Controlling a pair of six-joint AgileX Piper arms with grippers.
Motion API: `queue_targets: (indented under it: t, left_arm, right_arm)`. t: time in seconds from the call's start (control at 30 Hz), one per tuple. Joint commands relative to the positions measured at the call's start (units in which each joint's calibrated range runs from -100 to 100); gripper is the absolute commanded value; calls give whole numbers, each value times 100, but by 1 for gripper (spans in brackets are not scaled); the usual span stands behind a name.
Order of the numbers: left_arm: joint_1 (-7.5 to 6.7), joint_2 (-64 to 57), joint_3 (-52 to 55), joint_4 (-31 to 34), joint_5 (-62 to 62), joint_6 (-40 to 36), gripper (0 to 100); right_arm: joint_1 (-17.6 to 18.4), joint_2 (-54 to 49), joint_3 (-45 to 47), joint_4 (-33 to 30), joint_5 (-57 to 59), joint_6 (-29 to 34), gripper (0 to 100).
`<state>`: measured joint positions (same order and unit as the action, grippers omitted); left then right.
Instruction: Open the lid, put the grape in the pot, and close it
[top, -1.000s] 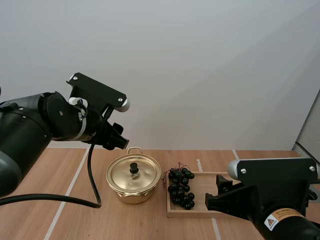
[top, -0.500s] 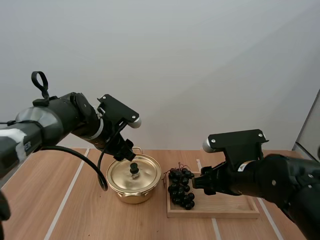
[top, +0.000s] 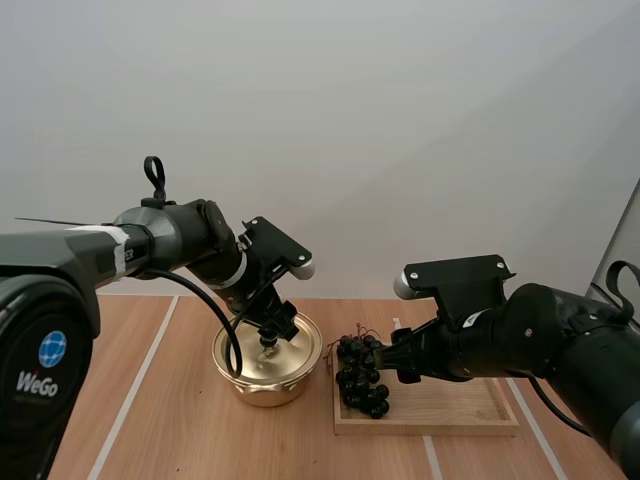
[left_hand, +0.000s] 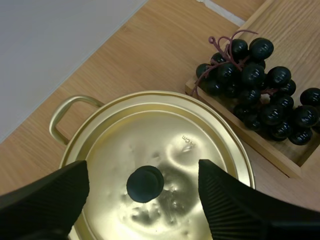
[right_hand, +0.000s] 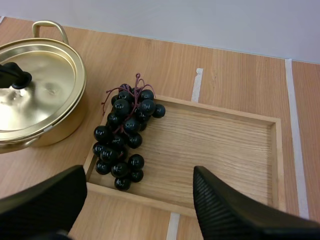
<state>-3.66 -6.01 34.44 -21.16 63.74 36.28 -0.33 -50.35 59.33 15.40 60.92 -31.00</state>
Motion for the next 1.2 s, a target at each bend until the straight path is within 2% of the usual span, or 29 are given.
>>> queue_targets:
  t: [0.0, 0.43, 0.5, 0.53, 0.67, 0.7, 0.97, 1.17]
  left_arm:
    - [-29, 141, -68, -84, 172, -37, 100]
    - [-29, 535, -68, -62, 124, -76, 100]
    - [-29, 536, -68, -62, 124, -87, 88]
    - [-29, 536, -68, -62, 169, -87, 68]
    - [-29, 524, -68, -11, 340, -87, 7]
    - [-29, 524, -68, 30, 392, -87, 0]
    - [-29, 34, -116, 91, 501, -181, 0]
    - [-29, -941, -696, 483, 807, -617, 0]
  right_arm:
    - [-19, -14, -35, 21, -77, -65, 100]
    - [-19, -14, -35, 118, -77, -55, 100]
    - [-19, -29, -35, 176, -77, -55, 100]
    - [-19, -29, -35, 197, -77, -55, 100]
    - [-19, -29, -35, 182, -77, -55, 100]
    - [-19, -29, -35, 182, -77, -55, 100]
    - [-19, -18, -35, 271, -164, -266, 100]
    - [-19, 108, -35, 969, -249, -825, 100]
